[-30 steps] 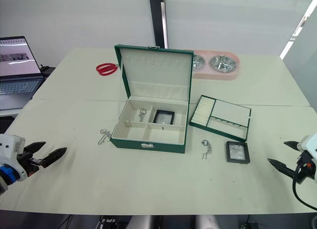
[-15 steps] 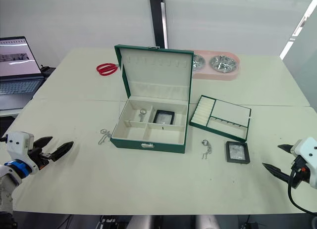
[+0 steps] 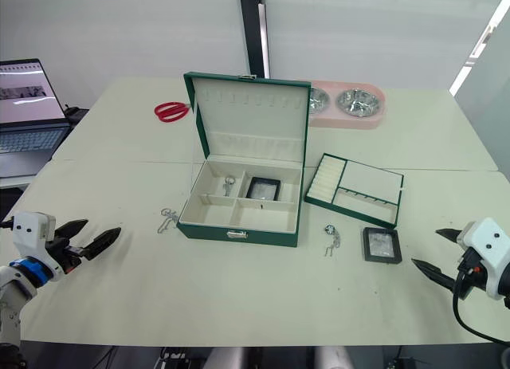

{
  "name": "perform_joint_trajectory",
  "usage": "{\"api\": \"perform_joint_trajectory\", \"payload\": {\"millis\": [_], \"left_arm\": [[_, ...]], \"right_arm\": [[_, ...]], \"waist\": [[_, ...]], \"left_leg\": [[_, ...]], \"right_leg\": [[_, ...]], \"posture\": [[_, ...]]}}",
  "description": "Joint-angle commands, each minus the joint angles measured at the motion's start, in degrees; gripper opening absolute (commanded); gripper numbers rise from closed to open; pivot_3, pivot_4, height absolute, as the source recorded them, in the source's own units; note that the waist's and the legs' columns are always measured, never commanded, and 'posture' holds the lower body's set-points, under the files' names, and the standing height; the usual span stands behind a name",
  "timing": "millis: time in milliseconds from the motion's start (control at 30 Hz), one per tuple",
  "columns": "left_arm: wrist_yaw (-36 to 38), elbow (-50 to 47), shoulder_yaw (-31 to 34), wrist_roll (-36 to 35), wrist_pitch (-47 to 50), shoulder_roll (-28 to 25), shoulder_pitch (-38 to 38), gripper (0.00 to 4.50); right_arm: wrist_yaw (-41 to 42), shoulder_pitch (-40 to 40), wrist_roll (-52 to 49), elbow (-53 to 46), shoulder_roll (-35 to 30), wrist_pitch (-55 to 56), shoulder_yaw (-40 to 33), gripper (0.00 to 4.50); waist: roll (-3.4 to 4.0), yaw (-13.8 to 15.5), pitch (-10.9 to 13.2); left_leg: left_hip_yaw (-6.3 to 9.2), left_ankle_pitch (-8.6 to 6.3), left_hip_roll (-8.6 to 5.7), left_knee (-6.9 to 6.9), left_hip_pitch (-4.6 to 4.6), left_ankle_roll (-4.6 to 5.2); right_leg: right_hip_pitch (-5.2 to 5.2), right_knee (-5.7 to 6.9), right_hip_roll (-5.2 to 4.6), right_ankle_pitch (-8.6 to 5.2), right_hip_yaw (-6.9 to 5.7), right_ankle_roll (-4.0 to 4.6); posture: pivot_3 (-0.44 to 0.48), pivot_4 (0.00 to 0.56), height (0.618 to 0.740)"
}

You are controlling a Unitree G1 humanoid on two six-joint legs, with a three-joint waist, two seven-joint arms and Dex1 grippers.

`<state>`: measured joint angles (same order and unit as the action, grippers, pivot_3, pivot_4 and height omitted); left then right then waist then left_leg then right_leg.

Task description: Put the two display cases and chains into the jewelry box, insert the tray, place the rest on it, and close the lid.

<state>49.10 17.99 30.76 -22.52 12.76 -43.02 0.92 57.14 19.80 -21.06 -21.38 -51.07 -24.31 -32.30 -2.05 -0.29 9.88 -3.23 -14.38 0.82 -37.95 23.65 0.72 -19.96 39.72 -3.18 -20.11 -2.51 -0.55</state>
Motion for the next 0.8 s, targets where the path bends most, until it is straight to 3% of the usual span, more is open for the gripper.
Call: {"api": "perform_joint_trajectory", "payload": {"millis": [33, 533, 800], "left_arm": [[-0.94, -4.08, 1.52, -1.83, 1.55, -0.43, -0.94, 4.47], [-3.83, -13.36, 2.7, -5.34, 6.28, 0.42, -6.67, 4.47], [1.71, -12.38, 0.27, -3.39, 3.3, -3.75, -5.72, 4.47]], "right_arm": [[-0.56, -0.91, -0.9, -1.79, -0.23, -0.36, -0.17, 4.5], [0.32, -6.37, -2.4, -2.89, -1.8, -2.99, 3.56, 4.5], [0.21, -8.68, -3.41, -4.05, -2.14, -4.43, 5.44, 4.5]], "waist": [[0.0, 0.0, 0.0], [0.0, 0.03, 0.0], [0.0, 0.05, 0.0]], "left_leg": [[0.0, 0.0, 0.0, 0.0, 0.0, 0.0], [0.01, 0.0, 0.0, -0.01, 0.0, 0.0], [0.01, 0.0, 0.0, 0.0, 0.0, 0.0]], "right_leg": [[0.0, 0.0, 0.0, 0.0, 0.0, 0.0], [0.01, -0.01, 0.0, 0.0, 0.01, 0.0], [0.0, -0.01, 0.01, 0.0, 0.0, 0.0]], "posture": [[0.0, 0.15, 0.74], [0.0, 0.15, 0.74], [0.0, 0.15, 0.74]]}}
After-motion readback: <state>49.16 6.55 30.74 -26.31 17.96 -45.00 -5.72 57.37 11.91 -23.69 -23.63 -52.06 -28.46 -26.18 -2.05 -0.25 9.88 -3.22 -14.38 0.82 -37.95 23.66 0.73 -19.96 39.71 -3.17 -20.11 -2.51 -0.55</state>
